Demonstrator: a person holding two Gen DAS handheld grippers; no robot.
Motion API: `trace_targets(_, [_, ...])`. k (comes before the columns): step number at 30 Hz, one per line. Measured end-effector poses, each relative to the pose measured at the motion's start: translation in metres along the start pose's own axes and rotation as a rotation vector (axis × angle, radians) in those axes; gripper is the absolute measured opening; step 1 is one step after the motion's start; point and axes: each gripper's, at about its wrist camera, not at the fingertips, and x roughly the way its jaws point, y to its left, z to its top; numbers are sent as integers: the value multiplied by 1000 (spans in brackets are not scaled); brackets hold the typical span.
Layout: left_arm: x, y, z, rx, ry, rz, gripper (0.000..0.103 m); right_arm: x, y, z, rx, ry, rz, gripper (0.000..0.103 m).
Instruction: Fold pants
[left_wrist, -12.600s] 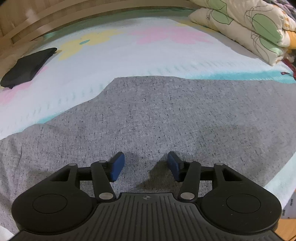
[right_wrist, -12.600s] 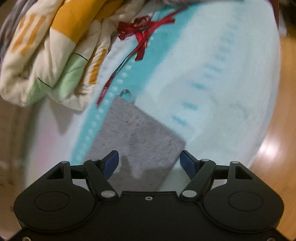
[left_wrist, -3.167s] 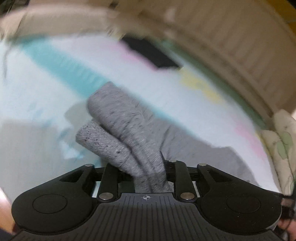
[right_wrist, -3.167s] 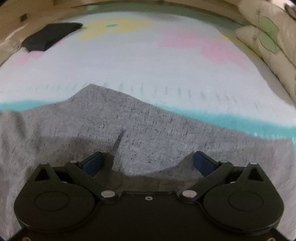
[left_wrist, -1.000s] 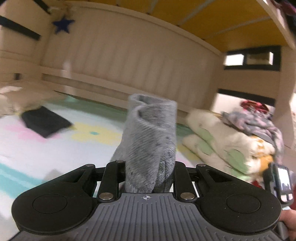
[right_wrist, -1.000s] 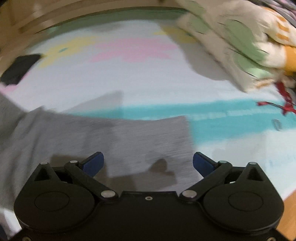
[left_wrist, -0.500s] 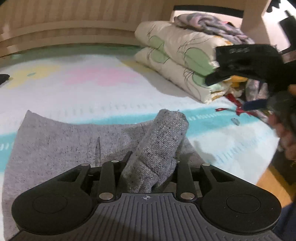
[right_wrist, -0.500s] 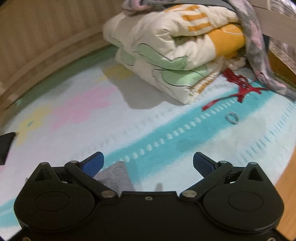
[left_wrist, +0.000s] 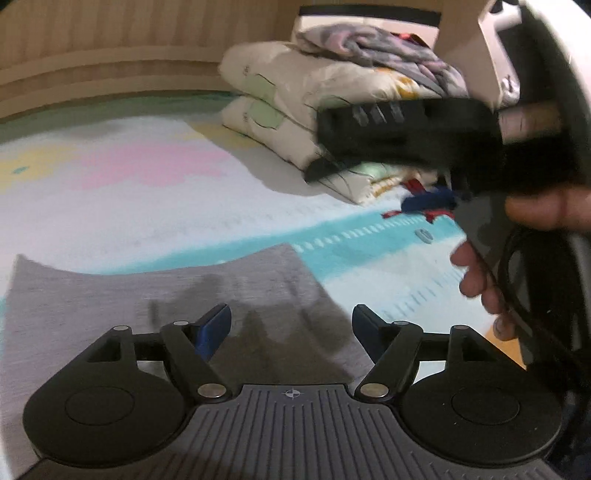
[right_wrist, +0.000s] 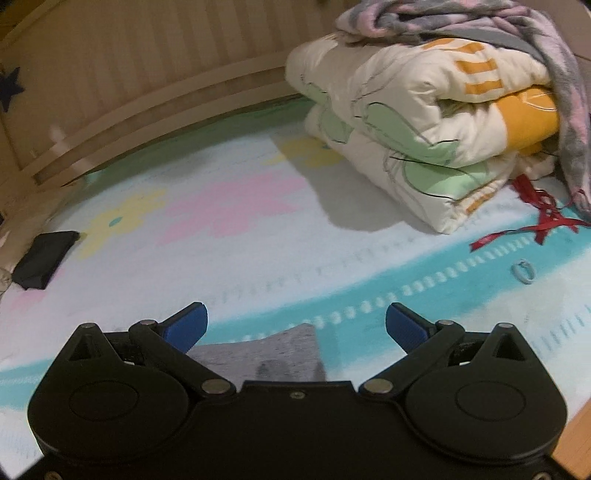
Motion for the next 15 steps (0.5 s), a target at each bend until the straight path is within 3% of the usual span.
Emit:
trace_targets(4, [-25,24,8,-2,-8,33,71,9,2,-7,13,66,61,102])
trace_targets(10, [-52,75,10,-39,-23,148,71,19,26,-33,-101,93,106,102])
trace_targets(15, [-30,100,-6,-130,90,179,72,27,46,-56,-205,147,144,102])
